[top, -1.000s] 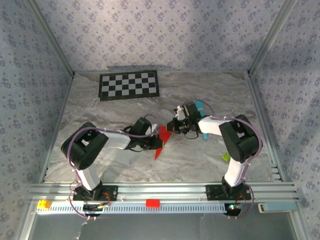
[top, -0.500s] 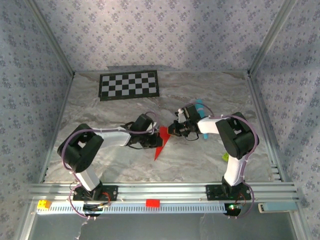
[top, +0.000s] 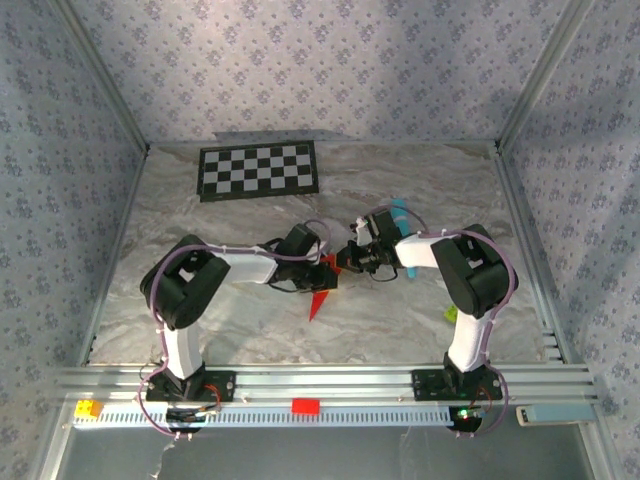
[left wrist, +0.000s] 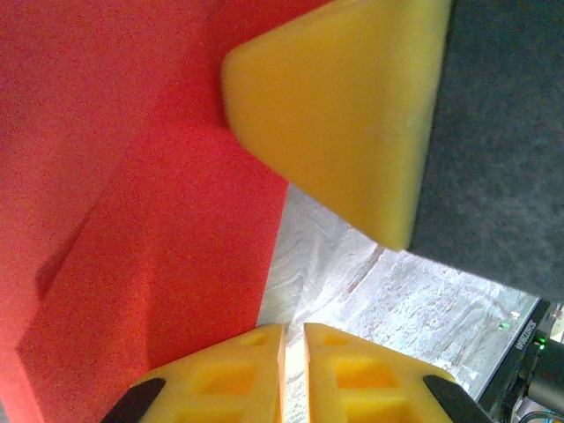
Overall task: Fold a paper plane with a square sheet of paper (pick it up from the middle)
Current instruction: Fold the wing for the fifth time at the center of the table.
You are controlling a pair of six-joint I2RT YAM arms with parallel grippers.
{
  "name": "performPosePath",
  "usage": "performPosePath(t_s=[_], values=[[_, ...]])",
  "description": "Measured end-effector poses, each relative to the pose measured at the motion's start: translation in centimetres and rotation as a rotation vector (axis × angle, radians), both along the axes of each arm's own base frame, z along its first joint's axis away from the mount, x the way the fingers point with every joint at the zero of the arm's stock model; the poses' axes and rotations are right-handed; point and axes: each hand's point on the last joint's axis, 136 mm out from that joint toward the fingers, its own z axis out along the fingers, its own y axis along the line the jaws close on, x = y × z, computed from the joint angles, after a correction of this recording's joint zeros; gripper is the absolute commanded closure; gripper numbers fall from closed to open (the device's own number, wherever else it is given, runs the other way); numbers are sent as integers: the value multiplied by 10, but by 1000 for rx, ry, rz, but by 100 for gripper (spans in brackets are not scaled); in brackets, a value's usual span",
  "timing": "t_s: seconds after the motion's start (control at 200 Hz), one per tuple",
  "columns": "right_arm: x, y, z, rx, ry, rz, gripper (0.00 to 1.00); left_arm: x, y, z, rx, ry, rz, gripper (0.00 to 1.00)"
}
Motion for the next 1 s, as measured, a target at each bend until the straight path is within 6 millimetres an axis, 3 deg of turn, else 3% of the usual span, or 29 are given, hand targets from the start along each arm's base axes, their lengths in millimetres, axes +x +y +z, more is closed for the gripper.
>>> performPosePath(t_s=[0.525,0.83,1.0], values=[[1,-1,0,10,-2,0,100,-48,38,-1,5,-2,-24,84],[1,-1,0,10,-2,0,100,-78,72,-5,97,34,-53,91],[1,-1,0,11,-2,0,100,-83,81,2,112,16,-48,93]])
